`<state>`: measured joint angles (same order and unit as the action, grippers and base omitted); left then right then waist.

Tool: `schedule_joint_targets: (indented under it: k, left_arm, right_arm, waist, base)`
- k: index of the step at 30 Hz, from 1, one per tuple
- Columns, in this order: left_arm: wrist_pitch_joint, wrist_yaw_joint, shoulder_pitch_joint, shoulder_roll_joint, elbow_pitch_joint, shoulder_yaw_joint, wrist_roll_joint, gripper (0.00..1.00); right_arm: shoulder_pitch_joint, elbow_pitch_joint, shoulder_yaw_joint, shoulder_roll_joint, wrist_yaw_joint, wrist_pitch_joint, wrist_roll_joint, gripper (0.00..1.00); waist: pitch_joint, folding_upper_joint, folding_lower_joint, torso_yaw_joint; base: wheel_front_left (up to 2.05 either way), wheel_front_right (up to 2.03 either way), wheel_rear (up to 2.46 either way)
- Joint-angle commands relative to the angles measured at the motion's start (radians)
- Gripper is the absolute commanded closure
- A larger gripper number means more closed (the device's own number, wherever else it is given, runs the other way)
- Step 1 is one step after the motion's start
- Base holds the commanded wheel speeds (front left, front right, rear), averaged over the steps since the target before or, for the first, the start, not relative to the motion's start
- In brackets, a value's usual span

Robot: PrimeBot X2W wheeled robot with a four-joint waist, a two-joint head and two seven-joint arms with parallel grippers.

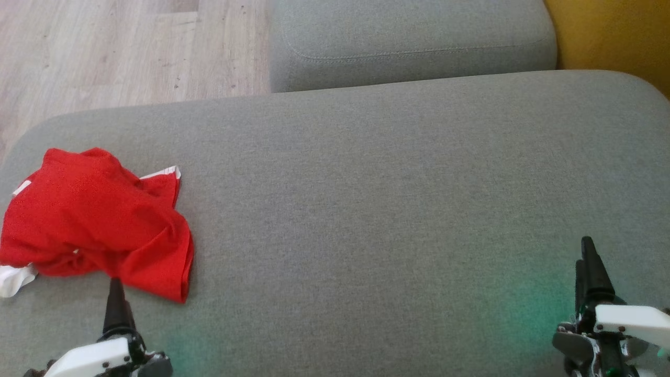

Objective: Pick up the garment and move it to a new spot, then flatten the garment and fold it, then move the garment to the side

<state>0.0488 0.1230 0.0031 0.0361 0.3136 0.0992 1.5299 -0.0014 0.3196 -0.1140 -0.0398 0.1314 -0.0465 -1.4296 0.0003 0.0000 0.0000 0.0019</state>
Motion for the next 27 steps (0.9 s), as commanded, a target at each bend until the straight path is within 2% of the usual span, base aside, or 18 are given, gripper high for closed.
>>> schedule_joint_targets:
  k: [1, 13, 27]
  left_arm:
    - [-0.009, 0.001, -0.041, 0.007, -0.040, 0.016, -0.014, 0.00]
    - [-0.045, -0.013, -0.059, 0.008, -0.120, 0.064, -0.177, 0.00]
    - [-0.083, -0.046, -0.039, 0.009, -0.239, -0.004, -0.394, 0.00]
  right_arm:
    - [-0.047, -0.041, 0.000, -0.005, 0.000, 0.009, 0.023, 0.00]
    - [-0.058, -0.115, 0.019, -0.005, 0.000, 0.044, 0.285, 0.00]
    - [-0.059, -0.156, 0.068, -0.006, 0.000, 0.083, 0.521, 0.00]
  waist:
    - [0.000, 0.0000, 0.0000, 0.000]
    - [0.003, 0.0000, 0.0000, 0.002]
    - [0.002, 0.0000, 0.0000, -0.002]
  base:
    - [0.00, 0.00, 0.00]
    - [0.00, 0.00, 0.00]
    - [0.00, 0.00, 0.00]
